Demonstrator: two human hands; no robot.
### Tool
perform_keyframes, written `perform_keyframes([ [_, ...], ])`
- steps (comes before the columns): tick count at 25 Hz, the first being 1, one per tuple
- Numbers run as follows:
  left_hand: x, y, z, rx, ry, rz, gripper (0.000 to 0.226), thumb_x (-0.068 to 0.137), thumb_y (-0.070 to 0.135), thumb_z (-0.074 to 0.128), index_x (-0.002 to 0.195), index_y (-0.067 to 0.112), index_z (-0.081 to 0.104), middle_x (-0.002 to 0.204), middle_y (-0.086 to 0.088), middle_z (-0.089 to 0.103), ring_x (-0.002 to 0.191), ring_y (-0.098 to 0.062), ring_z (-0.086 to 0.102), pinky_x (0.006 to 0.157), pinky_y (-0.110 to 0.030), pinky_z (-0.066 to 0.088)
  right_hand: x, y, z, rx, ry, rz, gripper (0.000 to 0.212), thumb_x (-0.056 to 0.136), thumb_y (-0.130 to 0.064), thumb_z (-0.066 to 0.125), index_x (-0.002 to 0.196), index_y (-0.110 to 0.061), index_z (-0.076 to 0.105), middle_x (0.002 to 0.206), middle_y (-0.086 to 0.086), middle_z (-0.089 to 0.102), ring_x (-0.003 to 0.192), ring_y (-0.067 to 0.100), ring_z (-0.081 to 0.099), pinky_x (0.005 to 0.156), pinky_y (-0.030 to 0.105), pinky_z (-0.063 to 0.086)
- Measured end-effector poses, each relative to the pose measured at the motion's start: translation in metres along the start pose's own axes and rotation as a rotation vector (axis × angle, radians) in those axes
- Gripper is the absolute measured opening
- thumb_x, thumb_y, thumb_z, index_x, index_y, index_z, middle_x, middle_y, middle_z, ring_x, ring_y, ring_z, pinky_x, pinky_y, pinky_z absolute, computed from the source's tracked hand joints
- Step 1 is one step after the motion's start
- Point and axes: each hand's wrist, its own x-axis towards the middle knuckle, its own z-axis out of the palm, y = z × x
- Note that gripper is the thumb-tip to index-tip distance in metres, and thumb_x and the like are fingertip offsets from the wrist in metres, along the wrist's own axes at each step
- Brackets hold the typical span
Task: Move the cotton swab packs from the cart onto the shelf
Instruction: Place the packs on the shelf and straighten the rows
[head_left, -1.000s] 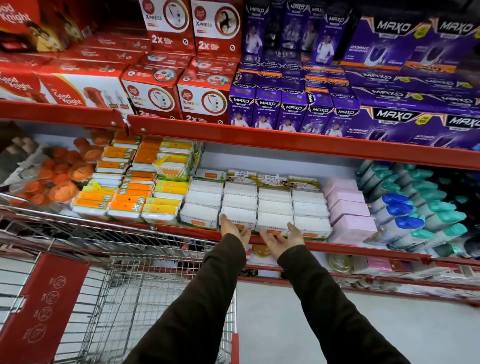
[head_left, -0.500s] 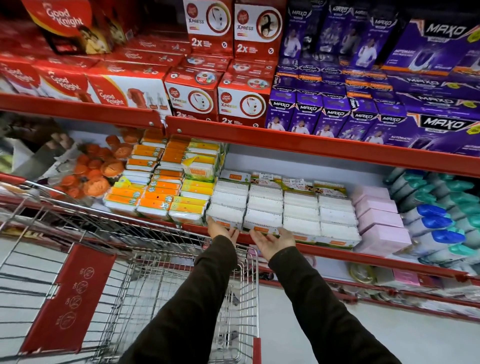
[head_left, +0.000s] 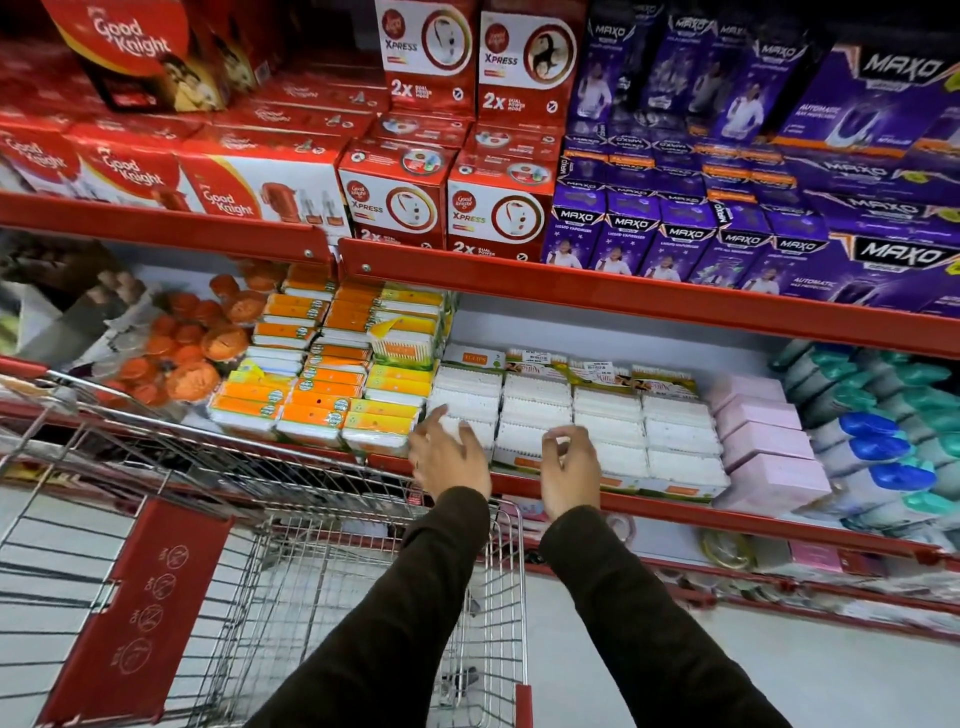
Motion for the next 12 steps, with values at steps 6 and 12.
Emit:
perform_keyframes([
  [6, 0.038, -0.018, 0.03, 0.803, -0.336, 0.487, 0.062, 0.104, 0.051, 0.021, 0.159, 0.031, 0.0, 0.168, -0.003, -0.009, 0.155, -0.027, -0.009, 0.122, -0.052, -0.011, 0.05, 0.042, -0.009, -0.926, -0.046, -0.285, 0.069, 0.1, -0.059, 0.021, 0.159, -0.029, 0.003, 0.168, 0.001, -0.004, 0.153, 0.033, -0.012, 0.118, 0.055, -0.014],
  [12, 0.035, -0.025, 0.042, 0.889, -0.281, 0.512, 0.061, 0.103, 0.048, 0.018, 0.159, 0.03, 0.002, 0.167, -0.007, -0.007, 0.155, -0.028, -0.008, 0.124, -0.054, -0.005, 0.055, 0.046, -0.014, -0.906, -0.106, -0.288, 0.07, 0.098, -0.063, 0.013, 0.159, -0.031, -0.004, 0.167, -0.002, -0.012, 0.152, 0.029, -0.017, 0.122, 0.054, -0.011],
])
